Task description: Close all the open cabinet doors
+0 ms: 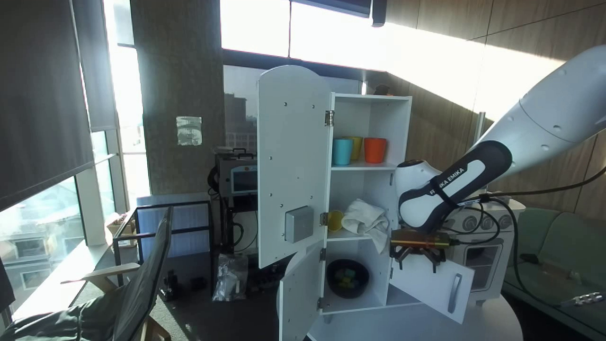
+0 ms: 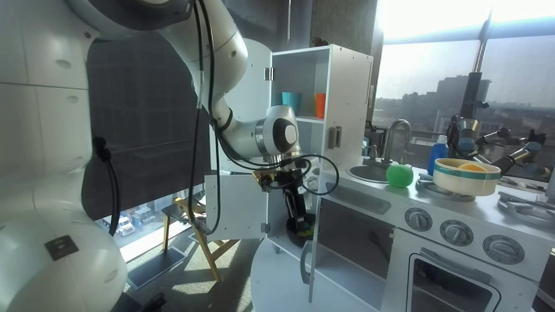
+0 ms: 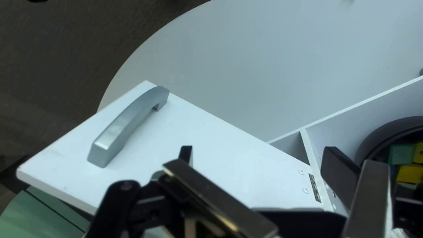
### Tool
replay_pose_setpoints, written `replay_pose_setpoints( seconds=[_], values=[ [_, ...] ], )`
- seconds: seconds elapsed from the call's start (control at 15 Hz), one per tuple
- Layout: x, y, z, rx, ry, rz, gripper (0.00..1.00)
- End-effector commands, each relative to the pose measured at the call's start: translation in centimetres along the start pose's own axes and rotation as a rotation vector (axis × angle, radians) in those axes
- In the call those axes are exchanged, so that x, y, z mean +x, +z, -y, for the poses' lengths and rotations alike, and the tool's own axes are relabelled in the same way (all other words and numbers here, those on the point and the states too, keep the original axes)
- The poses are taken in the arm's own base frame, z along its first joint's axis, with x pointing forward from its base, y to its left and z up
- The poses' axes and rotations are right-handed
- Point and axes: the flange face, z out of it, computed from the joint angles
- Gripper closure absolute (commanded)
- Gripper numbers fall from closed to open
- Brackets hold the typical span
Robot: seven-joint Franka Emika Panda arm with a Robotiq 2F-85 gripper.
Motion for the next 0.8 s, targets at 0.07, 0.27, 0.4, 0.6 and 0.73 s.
replay_pose_setpoints(
  seconds=[0.07, 0.27, 0.4, 0.6, 0.73],
  values=[
    [0.0, 0.0, 0.0, 0.000, 0.001, 0.001, 0.00],
    [0.3, 0.5, 0.9, -0.021, 0.142, -0.050, 0.00],
    [0.6, 1.2, 0.3, -0.044, 0.214, -0.055, 0.00],
    [1.3, 2.6, -1.2, -0.067, 0.336, -0.034, 0.00],
    [2.0, 3.4, -2.8, -0.071, 0.414, -0.016, 0.00]
  ],
)
